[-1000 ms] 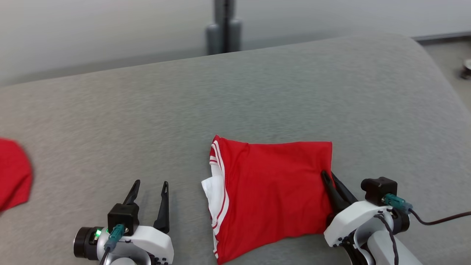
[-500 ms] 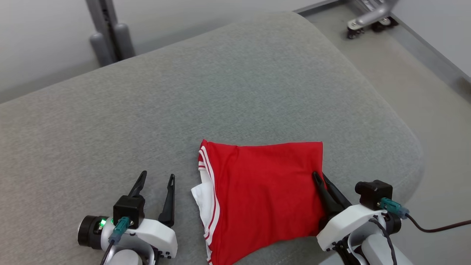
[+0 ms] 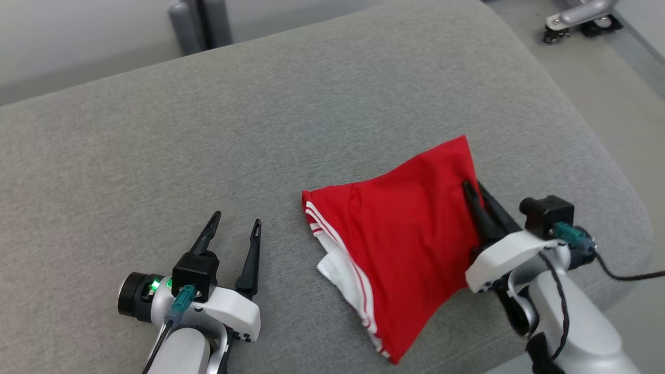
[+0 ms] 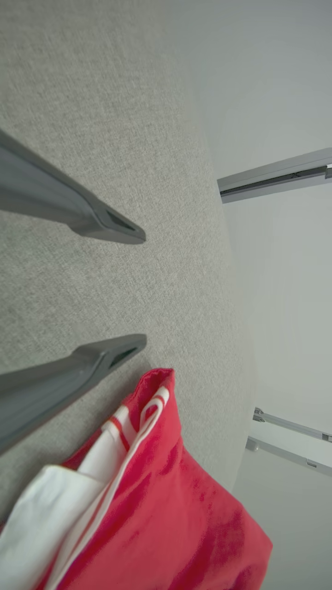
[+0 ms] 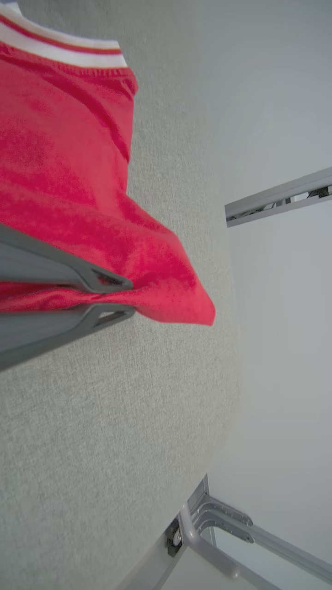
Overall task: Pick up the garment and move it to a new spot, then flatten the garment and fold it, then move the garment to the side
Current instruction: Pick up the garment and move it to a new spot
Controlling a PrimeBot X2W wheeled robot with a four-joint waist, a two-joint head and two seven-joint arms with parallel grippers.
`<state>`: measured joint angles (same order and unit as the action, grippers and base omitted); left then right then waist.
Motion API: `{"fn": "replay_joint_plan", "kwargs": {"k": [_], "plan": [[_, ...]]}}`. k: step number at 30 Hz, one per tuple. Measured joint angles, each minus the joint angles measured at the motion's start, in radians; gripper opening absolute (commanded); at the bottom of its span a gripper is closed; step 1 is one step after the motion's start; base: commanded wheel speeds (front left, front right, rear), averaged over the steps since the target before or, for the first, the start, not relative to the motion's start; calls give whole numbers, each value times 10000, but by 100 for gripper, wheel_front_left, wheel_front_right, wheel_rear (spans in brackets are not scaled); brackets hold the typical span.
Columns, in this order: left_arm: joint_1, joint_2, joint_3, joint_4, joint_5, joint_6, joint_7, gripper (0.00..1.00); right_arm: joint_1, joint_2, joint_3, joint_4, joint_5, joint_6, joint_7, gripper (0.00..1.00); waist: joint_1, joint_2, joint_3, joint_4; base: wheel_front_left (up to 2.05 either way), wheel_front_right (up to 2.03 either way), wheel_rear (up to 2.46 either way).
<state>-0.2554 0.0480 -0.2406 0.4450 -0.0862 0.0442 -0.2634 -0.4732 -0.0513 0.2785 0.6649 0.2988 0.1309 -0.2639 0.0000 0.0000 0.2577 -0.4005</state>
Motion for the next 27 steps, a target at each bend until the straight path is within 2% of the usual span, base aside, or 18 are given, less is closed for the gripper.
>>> {"fn": "replay_joint_plan", "kwargs": {"k": [7, 14, 15, 16, 23, 27], "plan": [[-208, 12, -23, -226, 247, -54, 0, 100, -1728, -909, -1641, 1158, -1283, 2, 8, 0, 0, 0, 416, 1277, 0, 0, 0], [-399, 15, -29, -462, 357, -77, -2, 100, -2991, -2476, -4211, 2778, -2679, 0, 8, 0, 0, 0, 899, 2473, 0, 0, 0], [-399, 15, -29, -462, 357, -77, -2, 100, -2991, -2476, -4211, 2778, -2679, 0, 8, 0, 0, 0, 899, 2473, 0, 0, 0], [-403, 15, -4, -449, 349, -58, 0, 100, -3203, -2953, -4932, 3204, -3221, 0, 8, 0, 0, 0, 1041, 2744, 0, 0, 0], [-548, 15, -27, -573, 349, 4, 0, 100, -3630, -4013, -7417, 3777, -5206, 0, 115, 0, 0, 0, 1444, 3367, 0, 0, 0], [-575, 2, -42, -591, 349, 6, -2, 100, -3668, -4199, -8368, 3758, -5931, 0, 184, 0, 0, 0, 1515, 3492, 0, 0, 0]]}}
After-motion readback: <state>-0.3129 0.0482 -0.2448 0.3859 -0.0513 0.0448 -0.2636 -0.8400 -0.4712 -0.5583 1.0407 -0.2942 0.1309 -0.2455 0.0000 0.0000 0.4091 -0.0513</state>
